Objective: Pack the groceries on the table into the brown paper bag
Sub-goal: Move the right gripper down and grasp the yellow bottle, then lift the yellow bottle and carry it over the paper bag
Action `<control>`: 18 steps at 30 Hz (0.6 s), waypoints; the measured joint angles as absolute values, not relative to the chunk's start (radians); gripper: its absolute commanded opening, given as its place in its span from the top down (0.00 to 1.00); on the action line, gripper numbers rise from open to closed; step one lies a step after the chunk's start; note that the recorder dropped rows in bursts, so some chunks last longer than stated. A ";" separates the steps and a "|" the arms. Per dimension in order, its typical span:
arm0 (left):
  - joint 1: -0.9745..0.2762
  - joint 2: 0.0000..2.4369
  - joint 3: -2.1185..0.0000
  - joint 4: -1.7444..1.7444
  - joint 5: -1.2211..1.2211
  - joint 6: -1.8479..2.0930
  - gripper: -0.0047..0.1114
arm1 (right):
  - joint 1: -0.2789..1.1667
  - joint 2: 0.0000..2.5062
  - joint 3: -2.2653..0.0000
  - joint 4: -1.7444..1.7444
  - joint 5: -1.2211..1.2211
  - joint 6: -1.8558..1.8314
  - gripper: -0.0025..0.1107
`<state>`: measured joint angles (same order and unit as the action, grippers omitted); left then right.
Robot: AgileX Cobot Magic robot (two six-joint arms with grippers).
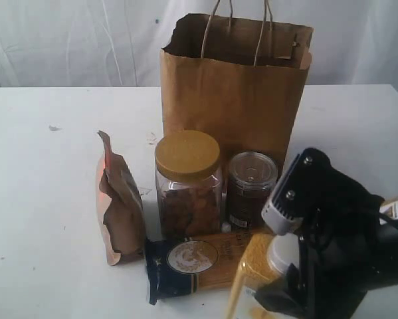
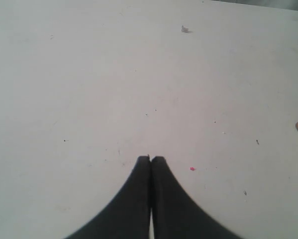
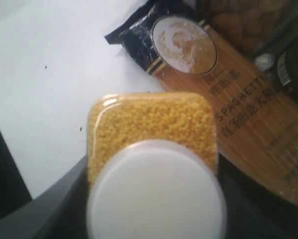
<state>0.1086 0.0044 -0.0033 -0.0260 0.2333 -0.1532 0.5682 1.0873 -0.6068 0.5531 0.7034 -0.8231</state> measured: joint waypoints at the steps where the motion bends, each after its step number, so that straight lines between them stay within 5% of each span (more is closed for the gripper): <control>1: 0.109 0.004 -0.003 -0.026 0.233 -0.153 0.96 | 0.568 1.086 -0.596 0.547 0.710 -0.818 0.98; 18: 0.109 0.004 -0.003 -0.026 0.233 -0.153 0.96 | 0.568 1.083 -0.699 0.540 0.719 -0.574 0.98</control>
<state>0.1086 0.0044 -0.0033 -0.0260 0.2333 -0.1532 0.5682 1.0826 -0.6993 0.5397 0.7191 -0.5735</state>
